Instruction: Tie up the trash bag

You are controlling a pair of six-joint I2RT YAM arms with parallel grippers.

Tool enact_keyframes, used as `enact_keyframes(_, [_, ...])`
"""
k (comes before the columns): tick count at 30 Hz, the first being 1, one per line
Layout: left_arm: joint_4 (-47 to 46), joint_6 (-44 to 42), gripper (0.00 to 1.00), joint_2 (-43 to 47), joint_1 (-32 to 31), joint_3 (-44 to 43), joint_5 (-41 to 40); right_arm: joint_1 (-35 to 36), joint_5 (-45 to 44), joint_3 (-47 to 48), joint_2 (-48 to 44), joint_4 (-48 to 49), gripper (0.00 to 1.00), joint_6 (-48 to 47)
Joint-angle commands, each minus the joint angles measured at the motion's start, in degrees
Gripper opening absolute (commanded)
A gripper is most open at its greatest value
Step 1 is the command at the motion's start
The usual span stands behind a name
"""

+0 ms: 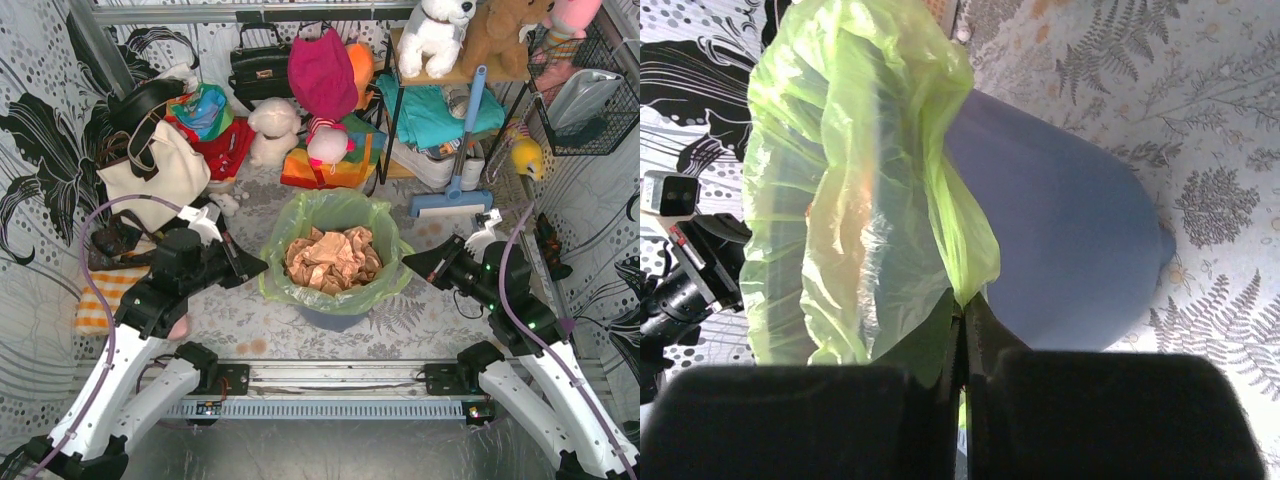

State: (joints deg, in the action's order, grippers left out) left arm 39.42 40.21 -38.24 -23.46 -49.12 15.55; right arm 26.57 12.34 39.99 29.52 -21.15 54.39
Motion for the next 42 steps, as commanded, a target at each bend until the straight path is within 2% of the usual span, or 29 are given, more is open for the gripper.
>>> enact_keyframes(1, [1.3,-1.5,0.0,1.2,0.2,-0.6,3.1,0.3,-0.4,1.3,-1.4,-3.7,0.0,-1.0])
enact_keyframes(9, [3.1,0.1,0.0,1.1,0.2,-5.9,5.4,0.3,-1.5,7.2,-0.3,-3.7,0.0,-0.7])
enact_keyframes(16, [4.7,-0.4,0.0,-2.1,0.2,-13.4,0.2,0.3,-2.4,10.3,3.7,0.4,0.0,-0.7])
enact_keyframes(20, [3.4,-0.7,0.0,-3.6,0.2,-15.3,0.0,0.3,-1.2,11.0,5.9,3.2,0.0,-0.6])
enact_keyframes(26, [0.4,0.1,0.0,-3.9,0.2,-14.1,-0.2,0.3,-2.3,10.7,6.7,4.3,0.0,-0.5])
enact_keyframes(33, [-4.0,-0.2,0.0,-6.5,0.2,-8.4,-6.1,0.3,-6.4,6.8,8.7,5.6,0.0,0.4])
enact_keyframes(42, [-6.9,-3.3,0.0,-12.0,0.2,-9.7,-12.6,0.3,-10.5,6.5,11.6,9.4,0.0,-0.8])
